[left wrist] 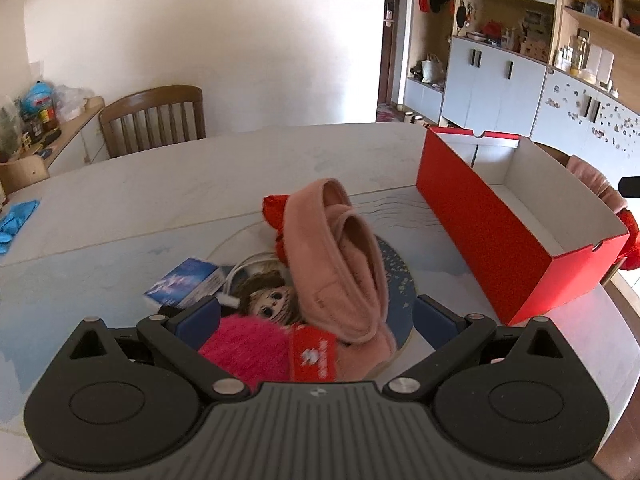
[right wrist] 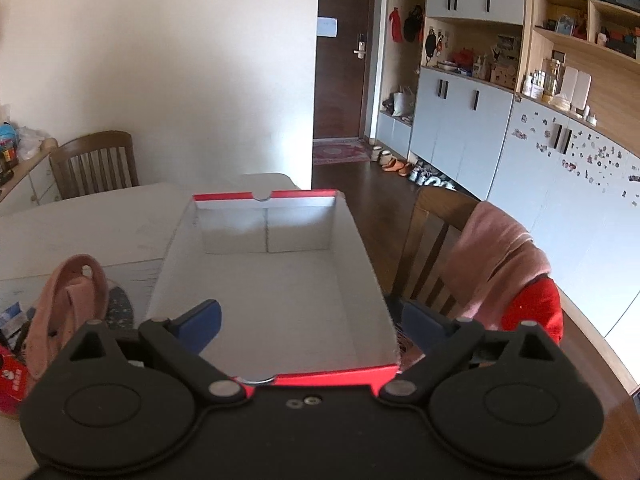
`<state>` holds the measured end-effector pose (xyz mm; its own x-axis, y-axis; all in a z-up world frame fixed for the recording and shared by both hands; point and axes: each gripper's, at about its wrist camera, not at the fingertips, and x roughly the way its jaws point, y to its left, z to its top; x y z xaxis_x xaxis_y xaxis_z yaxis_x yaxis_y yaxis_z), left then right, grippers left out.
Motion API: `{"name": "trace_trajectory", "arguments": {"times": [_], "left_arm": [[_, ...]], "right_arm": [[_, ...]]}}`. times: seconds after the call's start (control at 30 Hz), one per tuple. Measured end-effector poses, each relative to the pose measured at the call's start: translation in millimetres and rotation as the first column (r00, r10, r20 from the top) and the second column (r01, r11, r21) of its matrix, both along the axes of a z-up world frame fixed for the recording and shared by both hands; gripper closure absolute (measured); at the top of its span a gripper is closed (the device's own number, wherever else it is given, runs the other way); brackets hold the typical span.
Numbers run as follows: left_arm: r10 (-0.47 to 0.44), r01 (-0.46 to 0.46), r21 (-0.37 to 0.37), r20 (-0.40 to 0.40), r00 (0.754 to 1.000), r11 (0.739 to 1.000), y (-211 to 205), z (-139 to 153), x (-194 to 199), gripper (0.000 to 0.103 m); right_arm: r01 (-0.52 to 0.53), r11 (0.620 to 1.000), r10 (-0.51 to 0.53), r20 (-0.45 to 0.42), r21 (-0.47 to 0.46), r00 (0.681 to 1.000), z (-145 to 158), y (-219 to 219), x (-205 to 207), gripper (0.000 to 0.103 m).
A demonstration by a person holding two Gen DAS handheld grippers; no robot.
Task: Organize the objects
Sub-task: 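Move the left gripper down onto the pink towel on the table, then close the left gripper on the pink towel and lift it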
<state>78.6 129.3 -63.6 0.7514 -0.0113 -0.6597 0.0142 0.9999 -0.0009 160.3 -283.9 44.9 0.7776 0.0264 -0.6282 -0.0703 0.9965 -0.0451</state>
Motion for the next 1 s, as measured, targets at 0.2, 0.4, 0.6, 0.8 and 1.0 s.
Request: {"name": "trace_trajectory", "arguments": {"times": [0.2, 0.4, 0.6, 0.8, 1.0], "left_arm": [[0.009, -0.008, 0.034, -0.035, 0.999, 0.999, -20, -10, 35, 0.0], [0.037, -0.031, 0.072, -0.087, 0.995, 0.997, -39, -27, 71, 0.0], [0.084, -0.069, 0.116, -0.13, 0.988, 0.991, -46, -42, 97, 0.0], [0.116, -0.091, 0.15, -0.166, 0.979, 0.984, -52, -56, 119, 0.0], [0.16, -0.128, 0.164, -0.199, 0.967, 0.978, -51, -70, 135, 0.001]], "right_arm": [[0.002, 1.0, -0.002, -0.021, -0.012, 1.0, -6, -22, 28, 0.007], [0.017, 1.0, -0.017, -0.101, 0.001, 0.995, -19, -42, 63, 0.013], [-0.028, 1.0, 0.026, -0.148, -0.011, 0.989, -33, -44, 87, 0.023], [-0.051, 0.999, 0.051, -0.197, 0.003, 0.979, -44, -46, 104, 0.033], [-0.084, 0.996, 0.086, -0.241, 0.018, 0.967, -52, -47, 113, 0.051]]}}
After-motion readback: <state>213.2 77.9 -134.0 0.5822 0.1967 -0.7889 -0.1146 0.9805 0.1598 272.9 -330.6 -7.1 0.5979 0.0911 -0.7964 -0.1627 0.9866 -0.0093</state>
